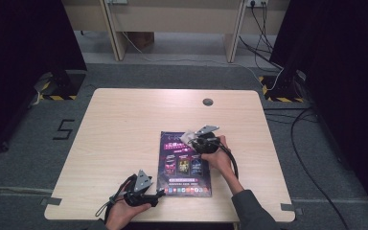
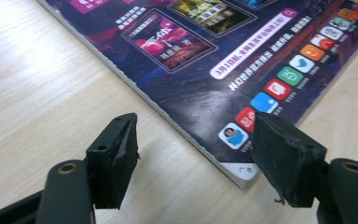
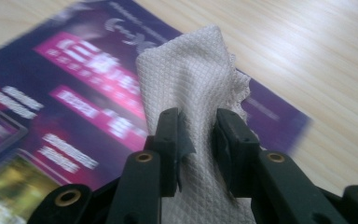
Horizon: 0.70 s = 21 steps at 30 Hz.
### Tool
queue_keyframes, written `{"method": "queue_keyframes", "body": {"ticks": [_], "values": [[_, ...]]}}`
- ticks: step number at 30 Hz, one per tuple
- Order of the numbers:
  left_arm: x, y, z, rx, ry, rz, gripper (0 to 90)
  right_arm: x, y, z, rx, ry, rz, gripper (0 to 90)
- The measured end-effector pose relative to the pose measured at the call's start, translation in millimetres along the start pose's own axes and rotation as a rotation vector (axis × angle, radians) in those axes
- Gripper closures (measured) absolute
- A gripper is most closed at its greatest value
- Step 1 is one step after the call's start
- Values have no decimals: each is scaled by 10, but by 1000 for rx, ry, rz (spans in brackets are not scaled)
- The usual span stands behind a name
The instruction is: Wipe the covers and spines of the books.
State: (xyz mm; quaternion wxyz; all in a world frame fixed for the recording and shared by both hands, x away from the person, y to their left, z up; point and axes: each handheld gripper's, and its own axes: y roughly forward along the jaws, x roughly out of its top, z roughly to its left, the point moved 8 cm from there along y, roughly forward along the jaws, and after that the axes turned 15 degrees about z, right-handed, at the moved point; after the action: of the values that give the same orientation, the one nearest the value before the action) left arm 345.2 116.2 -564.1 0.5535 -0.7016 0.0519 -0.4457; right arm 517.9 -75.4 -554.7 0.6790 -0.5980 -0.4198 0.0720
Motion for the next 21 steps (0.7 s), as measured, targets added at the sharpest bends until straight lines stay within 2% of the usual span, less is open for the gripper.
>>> {"method": "queue_keyframes", "body": {"ticks": [4,5,9,15,18,21], "values": [[-11,-19,-72,-17,43,7,370,-82,-35,-122,-13,31,-3,709],[-9,-18,-81,-20,43,7,379,-89,-36,-113,-11,41,-3,709],[-8,-20,-103,-30,56,6,427,-76,-35,-100,-50,12,2,709],[-1,-20,-124,-38,72,5,481,-82,-33,-104,-33,41,-1,700],[-2,-19,-128,-42,72,5,497,-78,-35,-81,-44,33,2,709],[9,-11,-136,-43,66,0,518,-64,-33,5,-31,23,3,708]]}}
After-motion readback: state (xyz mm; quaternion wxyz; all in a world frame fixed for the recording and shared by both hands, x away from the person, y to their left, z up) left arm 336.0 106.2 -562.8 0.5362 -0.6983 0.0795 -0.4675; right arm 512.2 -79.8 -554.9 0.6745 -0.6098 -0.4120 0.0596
